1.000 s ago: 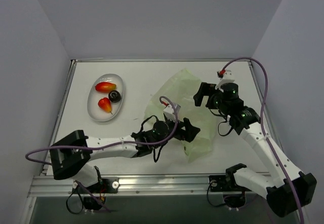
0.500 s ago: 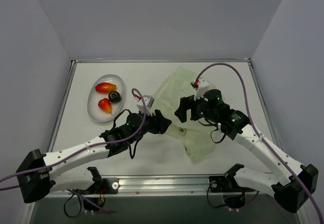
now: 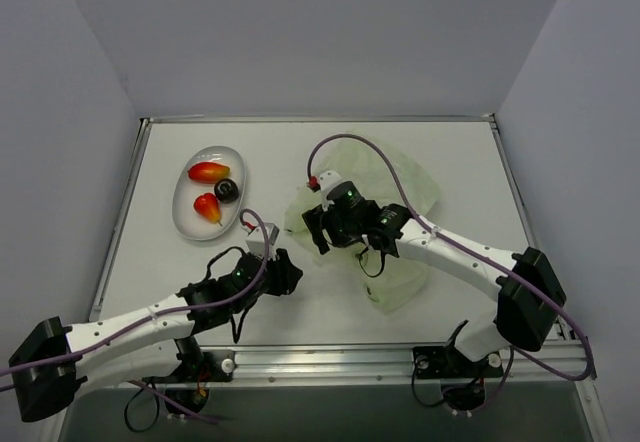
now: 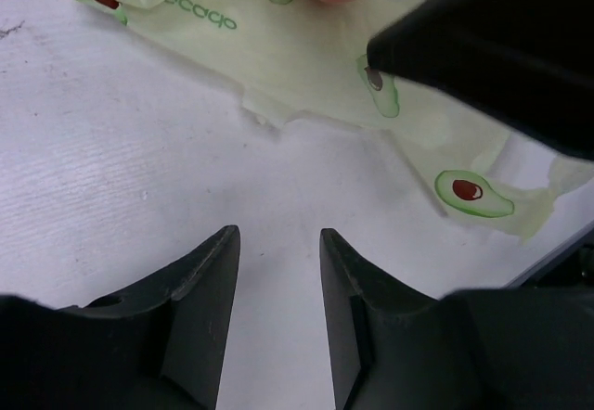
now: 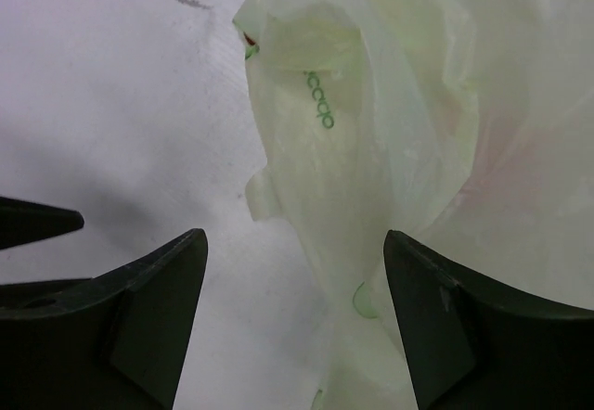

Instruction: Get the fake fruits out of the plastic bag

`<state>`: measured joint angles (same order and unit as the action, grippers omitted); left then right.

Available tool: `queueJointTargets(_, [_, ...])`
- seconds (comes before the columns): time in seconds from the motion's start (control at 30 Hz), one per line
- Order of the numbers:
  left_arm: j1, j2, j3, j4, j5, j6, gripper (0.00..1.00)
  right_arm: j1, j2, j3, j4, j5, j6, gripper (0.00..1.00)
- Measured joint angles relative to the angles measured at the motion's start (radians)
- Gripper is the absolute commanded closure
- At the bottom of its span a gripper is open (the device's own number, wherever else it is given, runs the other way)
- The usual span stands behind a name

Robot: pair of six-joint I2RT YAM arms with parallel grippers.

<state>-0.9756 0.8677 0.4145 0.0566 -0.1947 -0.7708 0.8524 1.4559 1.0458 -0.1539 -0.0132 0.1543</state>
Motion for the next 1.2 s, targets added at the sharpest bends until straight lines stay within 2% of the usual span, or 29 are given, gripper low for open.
queueJointTargets(0.13, [0.0, 0.087, 0.0, 0.061, -0.006, 0.0, 0.62, 0.0, 0.051, 0.074, 0.024, 0.074, -0.019, 0.32])
queueJointTargets(0.23, [-0.005, 0.15, 0.002, 0.114, -0.006, 0.0, 0.62, 0.0, 0.077, 0.086, 0.035, 0.124, -0.026, 0.41])
queueJointTargets(0.27, [-0.006, 0.166, 0.002, 0.13, -0.005, 0.0, 0.62, 0.0, 0.085, 0.086, 0.034, 0.137, -0.028, 0.52])
queueJointTargets(0.33, [-0.008, 0.192, 0.002, 0.169, -0.004, 0.0, 0.62, 0.0, 0.1, 0.086, 0.033, 0.157, -0.034, 0.59])
queueJointTargets(0.4, [-0.013, 0.214, 0.002, 0.203, -0.004, 0.0, 0.62, -0.002, 0.114, 0.088, 0.032, 0.164, -0.041, 0.8])
queueJointTargets(0.43, [-0.014, 0.224, 0.003, 0.218, -0.004, 0.0, 0.62, -0.003, 0.122, 0.092, 0.031, 0.165, -0.045, 0.99])
queueJointTargets(0.57, [-0.023, 0.269, 0.016, 0.269, -0.011, 0.002, 0.61, -0.019, 0.145, 0.121, 0.037, 0.162, -0.042, 1.0])
queueJointTargets(0.63, [-0.033, 0.309, 0.036, 0.308, -0.026, 0.008, 0.54, -0.037, 0.145, 0.138, 0.047, 0.153, -0.025, 1.0])
queueJointTargets(0.67, [-0.037, 0.334, 0.049, 0.327, -0.036, 0.012, 0.47, -0.05, 0.145, 0.147, 0.061, 0.146, -0.015, 1.0])
queueJointTargets(0.7, [-0.042, 0.363, 0.065, 0.347, -0.045, 0.02, 0.33, -0.066, 0.145, 0.157, 0.077, 0.132, 0.001, 1.0])
queueJointTargets(0.93, [-0.057, 0.636, 0.257, 0.46, -0.114, 0.091, 0.11, -0.144, 0.145, 0.202, 0.167, 0.09, 0.098, 1.0])
queueJointTargets(1.07, [-0.053, 0.768, 0.361, 0.48, -0.147, 0.157, 0.03, -0.158, 0.145, 0.201, 0.188, 0.036, 0.136, 1.0])
queueJointTargets(1.13, [-0.047, 0.816, 0.4, 0.484, -0.16, 0.182, 0.02, -0.17, 0.143, 0.198, 0.213, 0.011, 0.15, 1.0])
queueJointTargets(1.2, [-0.038, 0.853, 0.436, 0.488, -0.166, 0.204, 0.06, -0.193, 0.138, 0.19, 0.233, -0.013, 0.164, 1.0])
